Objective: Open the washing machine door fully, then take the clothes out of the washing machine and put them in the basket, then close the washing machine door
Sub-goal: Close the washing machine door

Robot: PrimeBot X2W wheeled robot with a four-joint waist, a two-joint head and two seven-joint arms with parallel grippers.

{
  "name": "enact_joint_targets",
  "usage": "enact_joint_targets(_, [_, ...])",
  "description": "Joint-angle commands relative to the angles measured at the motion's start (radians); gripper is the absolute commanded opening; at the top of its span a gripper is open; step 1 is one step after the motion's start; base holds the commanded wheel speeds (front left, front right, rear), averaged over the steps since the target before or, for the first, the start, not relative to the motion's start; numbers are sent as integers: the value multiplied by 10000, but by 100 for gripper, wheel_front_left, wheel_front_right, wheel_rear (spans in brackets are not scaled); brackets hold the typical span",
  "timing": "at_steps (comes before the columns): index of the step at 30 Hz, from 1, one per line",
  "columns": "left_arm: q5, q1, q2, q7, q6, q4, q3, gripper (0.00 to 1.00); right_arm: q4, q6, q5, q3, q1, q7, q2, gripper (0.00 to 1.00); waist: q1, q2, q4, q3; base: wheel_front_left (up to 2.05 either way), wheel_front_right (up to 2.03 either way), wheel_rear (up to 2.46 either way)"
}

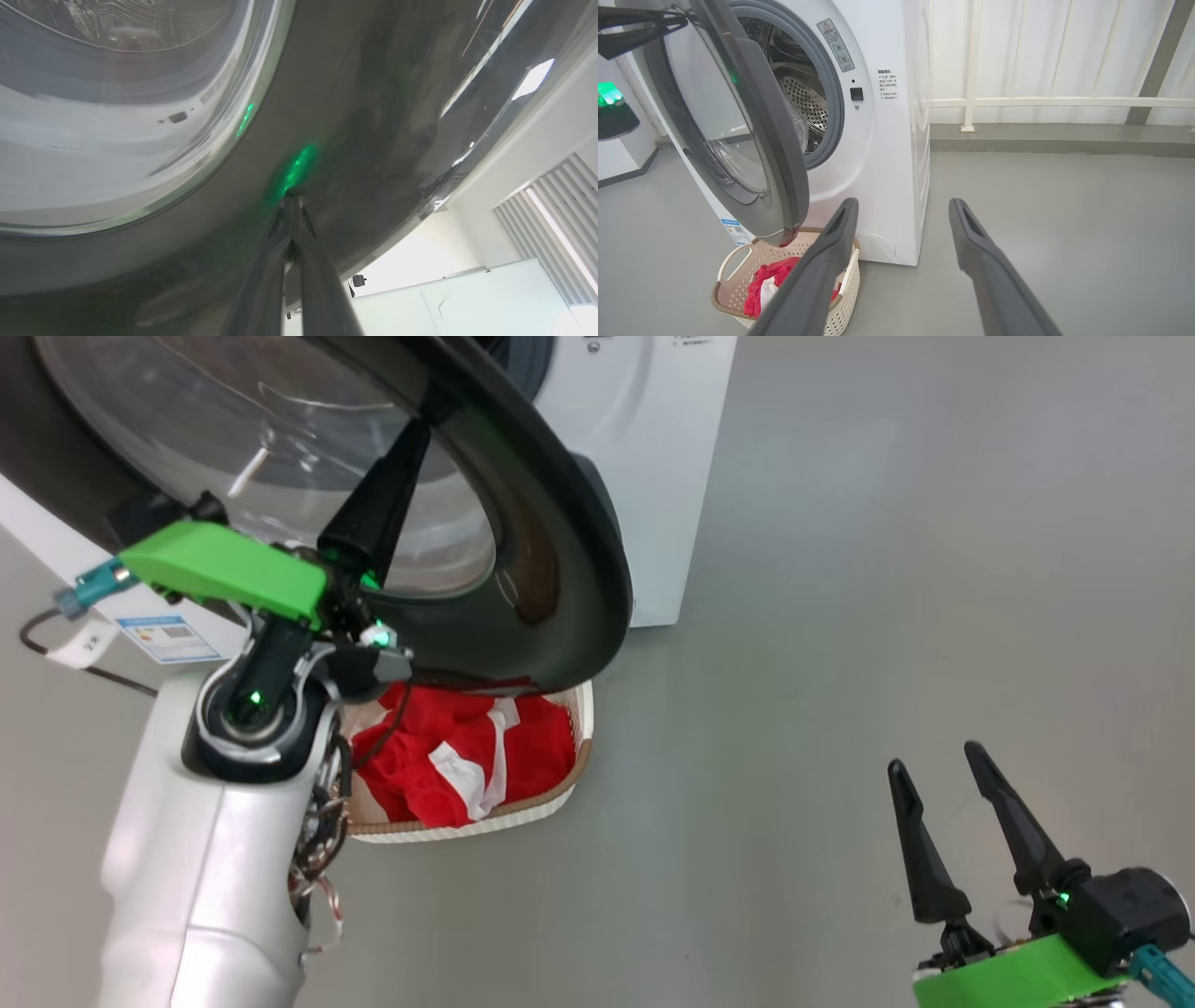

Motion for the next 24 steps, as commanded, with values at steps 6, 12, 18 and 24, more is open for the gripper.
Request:
enact_joint_targets(6, [142,-979,195,-398,-379,346,96,0,-268,62,76,238,-543,-65,-139,100,0,0,-261,320,0,0,0])
enact_joint_targets(12, [38,-1689,195,-692,-759,920,-58,0,-277,62,146,226,-694,-65,-139,100,0,0,-495,680,0,0,0])
enact_joint_targets(18, [49,-2322,195,-981,-978,1530,-238,0,-289,62,225,271,-819,-65,-139,100,0,0,-695,950,0,0,0])
enact_joint_targets(24, [34,-2813,195,-1101,-1130,2048,-302,0,-283,62,255,228,-883,-65,-139,100,0,0,-812,1111,0,0,0])
